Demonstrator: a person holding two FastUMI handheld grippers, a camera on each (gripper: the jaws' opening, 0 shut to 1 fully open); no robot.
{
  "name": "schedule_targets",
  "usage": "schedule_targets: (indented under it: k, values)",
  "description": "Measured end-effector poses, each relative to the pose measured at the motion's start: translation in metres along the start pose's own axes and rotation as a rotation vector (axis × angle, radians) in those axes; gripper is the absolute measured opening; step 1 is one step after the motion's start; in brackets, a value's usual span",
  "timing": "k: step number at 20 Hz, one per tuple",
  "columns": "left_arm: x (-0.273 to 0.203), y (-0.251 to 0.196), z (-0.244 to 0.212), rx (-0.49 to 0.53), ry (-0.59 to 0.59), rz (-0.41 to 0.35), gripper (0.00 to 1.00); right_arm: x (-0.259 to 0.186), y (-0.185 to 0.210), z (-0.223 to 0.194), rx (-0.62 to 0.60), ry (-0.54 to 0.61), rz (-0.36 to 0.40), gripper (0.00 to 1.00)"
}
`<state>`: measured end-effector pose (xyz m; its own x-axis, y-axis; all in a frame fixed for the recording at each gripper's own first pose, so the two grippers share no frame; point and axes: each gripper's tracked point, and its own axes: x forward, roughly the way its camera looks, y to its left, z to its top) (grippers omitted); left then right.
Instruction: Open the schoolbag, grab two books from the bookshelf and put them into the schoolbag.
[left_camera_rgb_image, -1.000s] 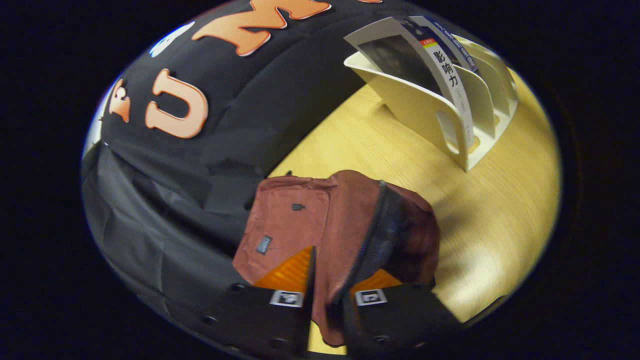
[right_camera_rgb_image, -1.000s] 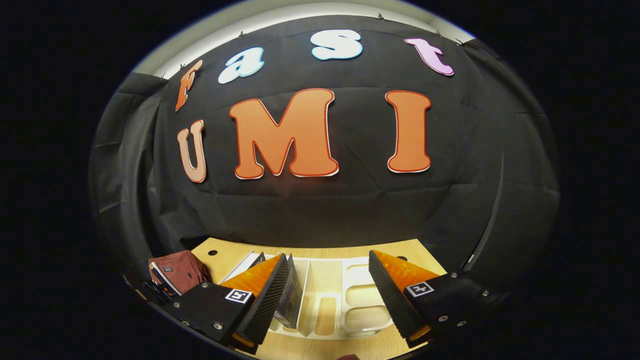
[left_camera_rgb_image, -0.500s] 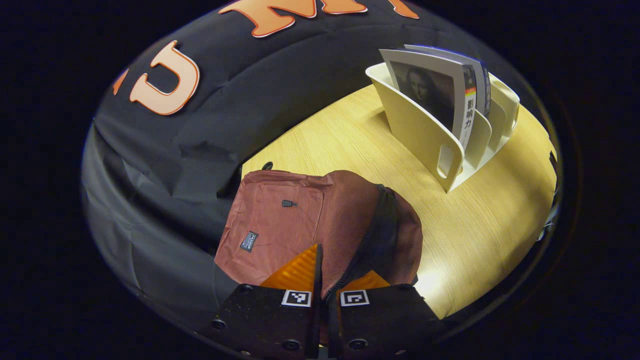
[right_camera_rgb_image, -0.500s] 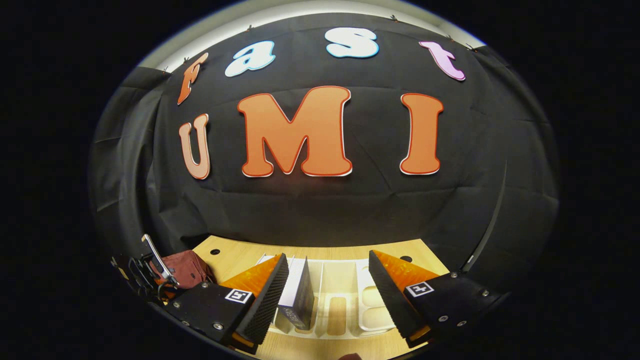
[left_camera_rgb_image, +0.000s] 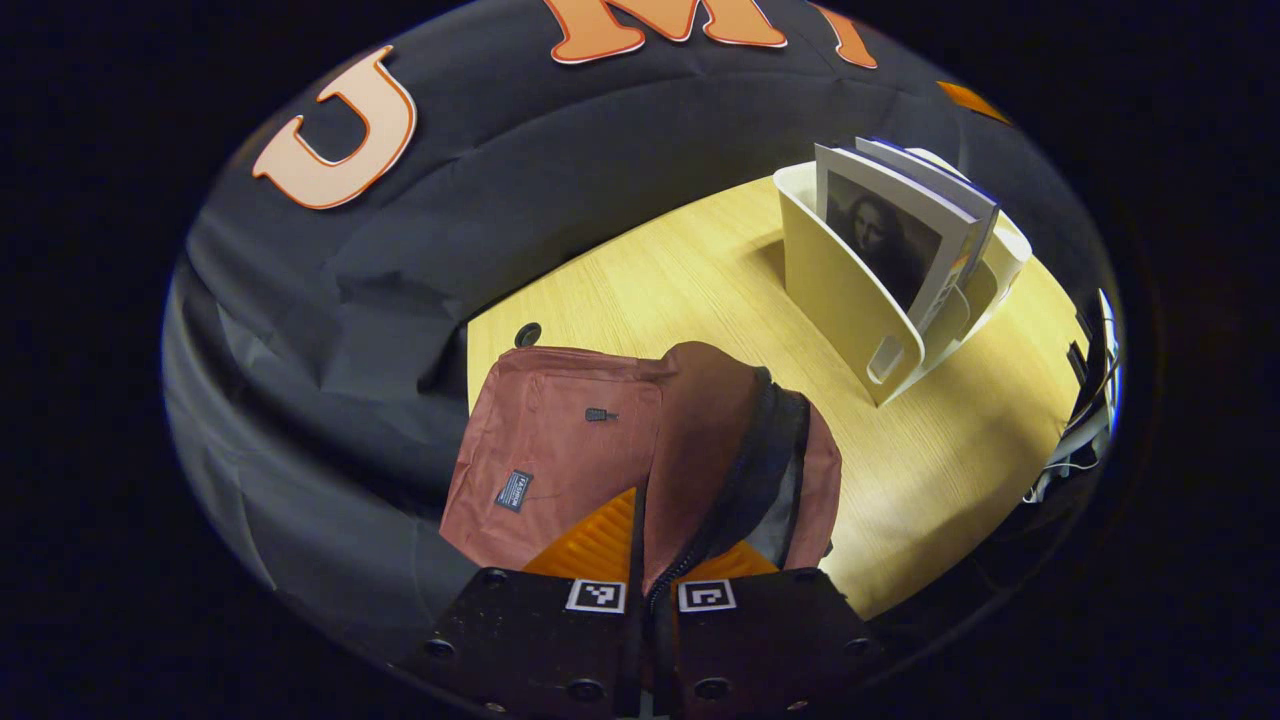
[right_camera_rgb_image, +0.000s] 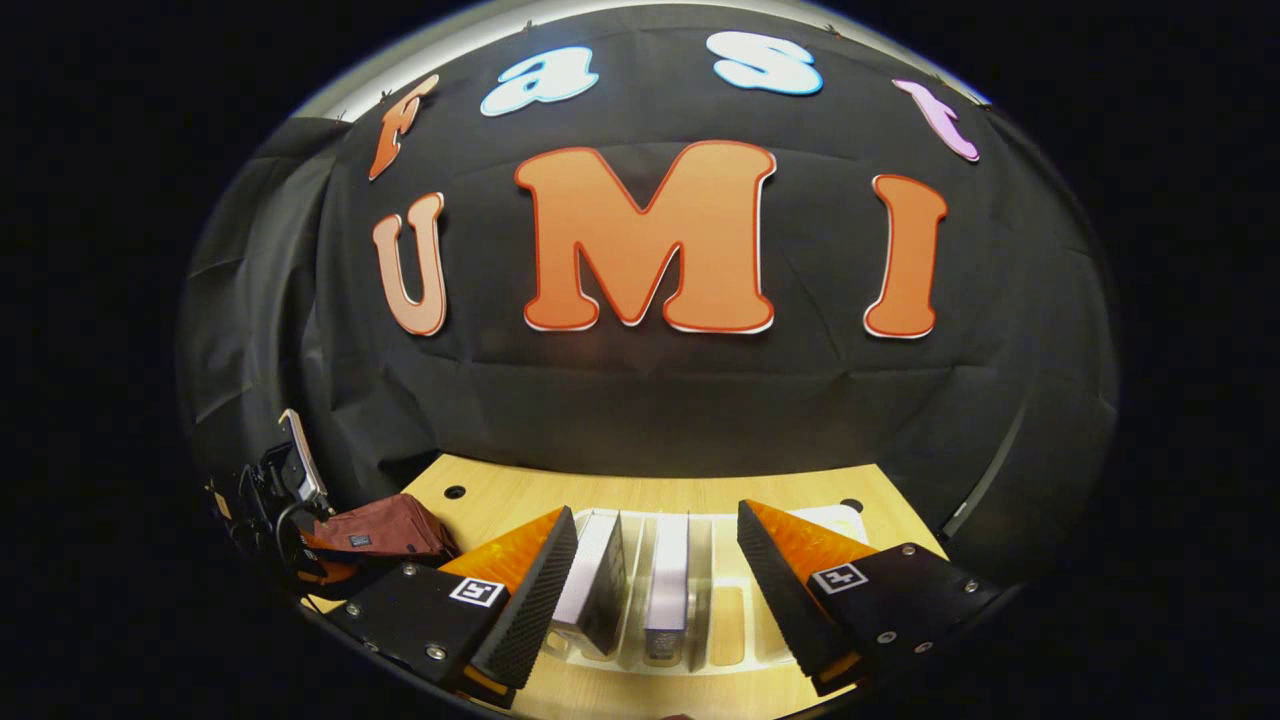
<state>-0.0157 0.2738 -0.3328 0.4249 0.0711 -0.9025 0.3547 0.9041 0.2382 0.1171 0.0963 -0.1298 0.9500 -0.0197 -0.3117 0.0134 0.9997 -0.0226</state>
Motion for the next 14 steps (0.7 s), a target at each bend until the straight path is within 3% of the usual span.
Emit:
schedule_targets:
  k: [4,11,14]
  values:
    - [0.004,0.003,0.001,-0.006,0.000,-0.054,0.05,0.023,0.025,-0.009,-0.014,0.088,-0.010,0.95]
    - [0.007,0.020,0.004,0.039,-0.027,-0.083,0.05,0.060,0.059,-0.063,0.014,0.407,0.055,0.96]
    - [0.012,0.023,0.005,0.033,-0.039,-0.080,0.05,0.076,0.058,-0.082,0.040,0.539,0.033,0.97]
